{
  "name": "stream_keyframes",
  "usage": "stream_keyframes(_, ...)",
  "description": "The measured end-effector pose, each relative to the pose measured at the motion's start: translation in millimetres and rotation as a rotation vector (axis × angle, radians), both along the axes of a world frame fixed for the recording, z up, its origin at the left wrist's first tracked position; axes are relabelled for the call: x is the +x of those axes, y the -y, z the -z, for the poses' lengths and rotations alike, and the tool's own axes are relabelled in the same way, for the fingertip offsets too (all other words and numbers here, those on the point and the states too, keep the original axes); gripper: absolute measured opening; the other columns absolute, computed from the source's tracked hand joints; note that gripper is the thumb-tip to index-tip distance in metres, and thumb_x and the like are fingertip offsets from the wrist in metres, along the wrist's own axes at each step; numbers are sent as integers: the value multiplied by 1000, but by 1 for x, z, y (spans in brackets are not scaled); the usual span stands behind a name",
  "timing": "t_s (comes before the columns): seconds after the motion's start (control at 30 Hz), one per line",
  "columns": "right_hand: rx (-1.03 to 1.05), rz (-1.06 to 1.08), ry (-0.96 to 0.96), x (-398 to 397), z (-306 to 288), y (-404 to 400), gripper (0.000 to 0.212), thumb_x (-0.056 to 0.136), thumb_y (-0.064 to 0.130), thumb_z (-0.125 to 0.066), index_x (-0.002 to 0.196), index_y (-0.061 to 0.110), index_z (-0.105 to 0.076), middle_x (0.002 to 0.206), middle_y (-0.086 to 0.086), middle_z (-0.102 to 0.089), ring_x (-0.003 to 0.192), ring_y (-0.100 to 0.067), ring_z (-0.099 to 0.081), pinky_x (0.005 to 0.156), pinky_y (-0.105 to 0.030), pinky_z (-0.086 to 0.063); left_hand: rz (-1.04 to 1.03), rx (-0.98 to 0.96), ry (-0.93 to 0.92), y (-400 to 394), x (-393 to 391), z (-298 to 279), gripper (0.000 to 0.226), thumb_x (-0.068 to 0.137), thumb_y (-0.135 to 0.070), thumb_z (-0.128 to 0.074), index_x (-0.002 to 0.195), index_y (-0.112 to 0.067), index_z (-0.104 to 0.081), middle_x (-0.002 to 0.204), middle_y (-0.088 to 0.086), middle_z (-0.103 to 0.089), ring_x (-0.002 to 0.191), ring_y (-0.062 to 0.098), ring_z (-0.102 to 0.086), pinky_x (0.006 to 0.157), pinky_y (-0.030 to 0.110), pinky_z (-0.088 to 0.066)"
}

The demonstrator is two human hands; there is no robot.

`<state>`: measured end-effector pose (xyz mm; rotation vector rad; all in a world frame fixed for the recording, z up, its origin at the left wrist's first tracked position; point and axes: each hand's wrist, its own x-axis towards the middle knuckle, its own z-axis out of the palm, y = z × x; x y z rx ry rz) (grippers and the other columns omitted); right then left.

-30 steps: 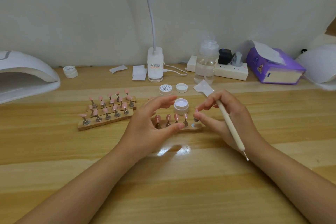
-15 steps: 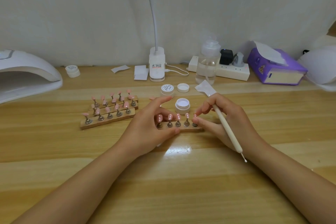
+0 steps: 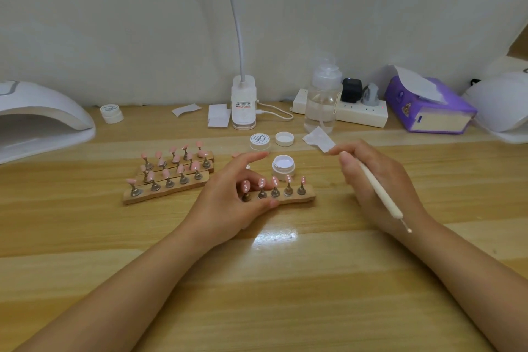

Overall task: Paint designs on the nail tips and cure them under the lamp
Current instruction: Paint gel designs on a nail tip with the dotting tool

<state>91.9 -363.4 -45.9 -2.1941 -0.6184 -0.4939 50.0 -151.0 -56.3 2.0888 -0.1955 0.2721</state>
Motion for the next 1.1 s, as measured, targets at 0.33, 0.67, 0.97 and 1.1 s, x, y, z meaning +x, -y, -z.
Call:
stream_keyframes(0.33, -530, 68, 74, 5, -1, 1, 13, 84, 15, -63, 96, 17, -59, 84, 2, -60, 80, -20, -56, 66, -24, -27, -36, -66, 21, 0, 0, -1, 59, 68, -17, -78, 110, -44, -47, 86, -22, -67, 76, -3, -56, 66, 5, -40)
stream_keyframes(0.67, -624, -39, 231, 9, 5, 2, 32, 68, -3, -73, 96, 12, -73, 76, 0, -72, 71, -28, -63, 60, -28, -34, -44, -84, 35, 1, -1, -2, 61, 67, -16, -78, 115, -41, -48, 87, -21, -67, 81, -4, -59, 69, 7, -42)
stream_keyframes(0.97, -502, 18, 78, 14, 4, 9, 43, 88, 7, -46, 125, 26, -57, 121, 7, -61, 114, -15, -48, 86, -29, -37, -40, -88, 63, 6, -4, -12, 62, 66, -21, -77, 118, -37, -48, 88, -21, -67, 83, -4, -61, 69, 9, -46)
stream_keyframes(1.1, -236, 135, -97, 21, -8, 21, 34, 91, 10, -47, 113, 29, -63, 106, 14, -61, 95, -4, -52, 78, -16, -38, -20, -139, 53, 19, -3, -27, 62, 61, -30, -75, 117, -37, -51, 88, -20, -68, 78, -1, -62, 67, 12, -49)
